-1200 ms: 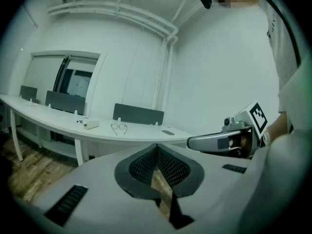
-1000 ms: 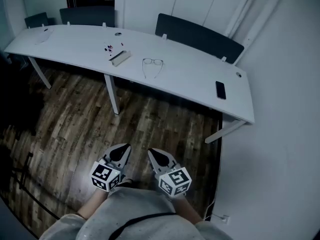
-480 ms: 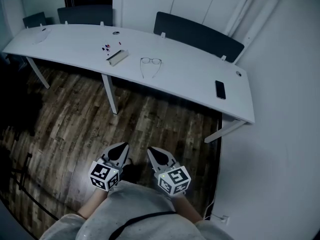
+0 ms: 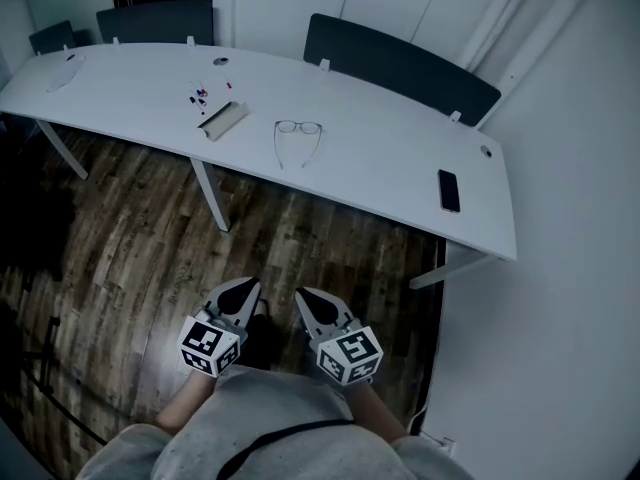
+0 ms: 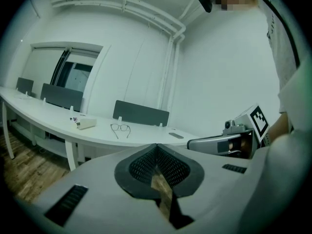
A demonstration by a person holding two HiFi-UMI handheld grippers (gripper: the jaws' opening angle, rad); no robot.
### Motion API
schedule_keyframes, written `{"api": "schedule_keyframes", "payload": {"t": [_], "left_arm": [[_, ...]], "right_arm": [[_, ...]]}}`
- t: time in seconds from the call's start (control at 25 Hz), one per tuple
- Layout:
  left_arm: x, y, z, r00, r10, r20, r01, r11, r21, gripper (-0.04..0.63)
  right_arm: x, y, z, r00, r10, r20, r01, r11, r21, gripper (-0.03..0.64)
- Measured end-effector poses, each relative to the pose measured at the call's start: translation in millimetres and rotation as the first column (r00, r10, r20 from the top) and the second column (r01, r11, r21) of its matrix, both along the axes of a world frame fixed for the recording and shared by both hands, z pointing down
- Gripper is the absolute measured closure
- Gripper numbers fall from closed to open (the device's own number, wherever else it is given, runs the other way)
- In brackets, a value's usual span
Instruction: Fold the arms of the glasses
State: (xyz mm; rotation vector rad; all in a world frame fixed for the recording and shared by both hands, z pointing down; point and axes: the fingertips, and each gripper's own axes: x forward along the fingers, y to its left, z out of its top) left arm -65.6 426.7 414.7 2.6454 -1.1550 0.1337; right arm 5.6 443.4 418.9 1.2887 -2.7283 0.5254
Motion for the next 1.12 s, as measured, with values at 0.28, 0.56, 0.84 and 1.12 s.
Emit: {"api": "schedule_keyframes", "payload": {"t": [0.28, 0.56, 0.84, 1.12], "left_arm": [[1.8, -94.3, 2.9, 0.999, 0.039, 0.011, -0.038, 0.999, -0.031, 0.58], [-5.0, -183.7, 1.4, 0.997, 0.073, 0.017, -0.072, 0.997, -0.035, 0.58], [-13.8, -251.3, 6.5, 0.994, 0.104, 0.025, -0.103, 0.994, -0.039, 0.58], [-17.2, -289.0, 9.7, 0.993, 0.116, 0.02, -0.114, 0.992, -0.054, 0.58]], "right_arm": [[-4.4, -93.3, 2.2, 1.0, 0.009, -0.01, -0.009, 1.0, -0.025, 0.598], [-8.9, -176.7, 6.3, 0.999, 0.053, -0.011, -0.054, 0.997, -0.05, 0.598], [-15.2, -243.6, 8.5, 0.995, 0.101, -0.013, -0.101, 0.994, -0.047, 0.598], [-15.1, -277.2, 16.3, 0.992, 0.127, -0.013, -0.128, 0.989, -0.072, 0.598]]}}
